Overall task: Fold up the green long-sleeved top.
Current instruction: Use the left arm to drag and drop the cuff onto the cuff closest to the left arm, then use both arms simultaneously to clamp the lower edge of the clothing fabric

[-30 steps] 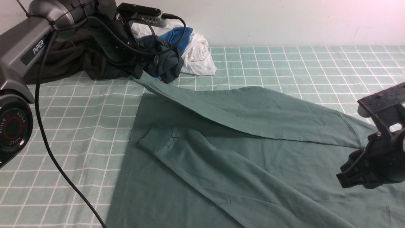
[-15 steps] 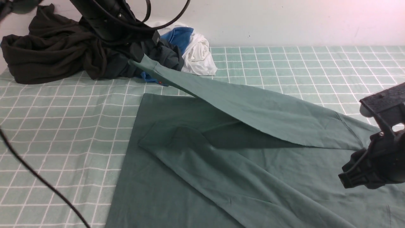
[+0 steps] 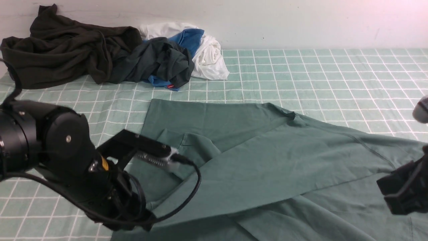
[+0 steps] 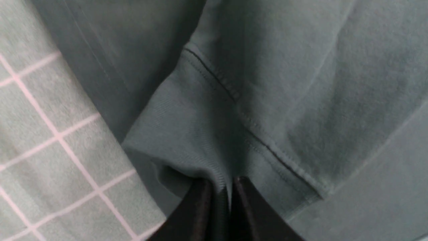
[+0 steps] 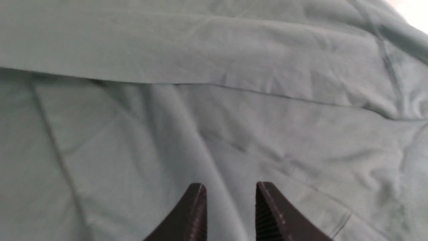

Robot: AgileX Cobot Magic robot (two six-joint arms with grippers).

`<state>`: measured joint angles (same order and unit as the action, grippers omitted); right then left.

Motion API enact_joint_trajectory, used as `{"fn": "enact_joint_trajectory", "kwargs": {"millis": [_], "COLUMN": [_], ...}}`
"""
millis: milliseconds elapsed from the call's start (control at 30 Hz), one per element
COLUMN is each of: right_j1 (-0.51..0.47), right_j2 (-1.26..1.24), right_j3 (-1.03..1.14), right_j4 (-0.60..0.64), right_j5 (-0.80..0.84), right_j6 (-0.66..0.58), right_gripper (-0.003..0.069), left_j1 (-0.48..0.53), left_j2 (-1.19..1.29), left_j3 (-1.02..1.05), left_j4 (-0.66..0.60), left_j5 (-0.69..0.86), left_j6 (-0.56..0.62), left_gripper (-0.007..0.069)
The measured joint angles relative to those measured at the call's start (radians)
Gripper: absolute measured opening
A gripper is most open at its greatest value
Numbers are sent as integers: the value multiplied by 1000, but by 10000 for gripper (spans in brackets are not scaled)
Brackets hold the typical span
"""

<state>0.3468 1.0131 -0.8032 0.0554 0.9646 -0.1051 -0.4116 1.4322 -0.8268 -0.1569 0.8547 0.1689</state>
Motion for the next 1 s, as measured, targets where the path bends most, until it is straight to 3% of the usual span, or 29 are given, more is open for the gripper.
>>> {"fn": "enact_joint_trajectory", "kwargs": {"millis": [100,133,167,267,367,533,667,867,1000], "right_j1": [63,95,105,184,211,220,221,222,222], "right_j2": [0,0,0,0,-2,-2,-6,-6,-6], "right_j3": [0,0,0,0,0,0,0,0,0], "right_j4": [33,44,45,52,52,52,55,56,56], "right_j5": [78,138,147,261,269,271,271,271,271], "right_j6": [-45,-60,-64,-74,-74,-74,-74,-74,-74], "right_gripper": [229,242,243,257,259,259,260,260,260], "left_j1": [0,0,0,-28,-103,-308,-412,-427,-428], "left_j2": [-1,-4,-4,-7,-7,-7,-7,-15,-17], "left_j3": [8,5,5,-2,8,133,261,308,307], "left_j4": [8,8,8,-4,-4,54,127,211,286], "left_j5": [13,36,40,163,228,184,20,-112,-135], "left_j6": [52,76,80,139,172,308,396,337,213], "left_gripper": [191,262,273,436,480,493,493,480,405]}}
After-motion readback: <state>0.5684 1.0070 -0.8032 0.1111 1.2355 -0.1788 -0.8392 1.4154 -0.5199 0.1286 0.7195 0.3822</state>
